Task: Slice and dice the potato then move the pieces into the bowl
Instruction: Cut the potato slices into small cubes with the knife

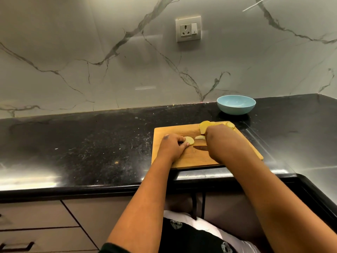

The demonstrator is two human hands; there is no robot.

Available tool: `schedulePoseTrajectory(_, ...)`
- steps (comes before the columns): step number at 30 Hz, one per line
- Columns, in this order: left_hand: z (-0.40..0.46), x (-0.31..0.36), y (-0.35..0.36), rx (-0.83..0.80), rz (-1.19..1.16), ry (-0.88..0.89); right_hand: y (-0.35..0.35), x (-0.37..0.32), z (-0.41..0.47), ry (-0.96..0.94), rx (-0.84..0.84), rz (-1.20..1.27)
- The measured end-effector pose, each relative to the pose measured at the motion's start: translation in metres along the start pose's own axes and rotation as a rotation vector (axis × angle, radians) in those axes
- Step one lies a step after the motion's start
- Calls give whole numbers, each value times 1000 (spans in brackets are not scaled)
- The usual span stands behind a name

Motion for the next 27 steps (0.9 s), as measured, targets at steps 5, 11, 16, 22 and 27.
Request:
schedulePoseTrajectory(5, -4, -2, -6, 76, -33, -13, 5, 17, 0, -24, 253, 231)
schedulePoseTrajectory(11, -4, -1, -6, 76, 2, -11, 31, 3, 7, -56, 303, 256)
schedulePoseTrajectory(16, -2, 0, -5, 63, 5, -12, 33, -15, 12, -96, 262, 163)
schedulePoseTrajectory(22, -3, -2, -5, 60, -44, -29, 4, -7, 0, -53, 60, -7)
schedulePoseTrajectory(27, -5, -2, -7, 73, -50, -24, 3, 10, 1, -23, 97, 113)
Point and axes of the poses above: each hand's wrist, its own z-axis towards the middle knuckle, its own y-axis out of the palm, x = y × z, the point moved 5 cm from there along z, towards the middle knuckle, and after that the axes turned 6 degrees about -x, right-handed, at the moved point
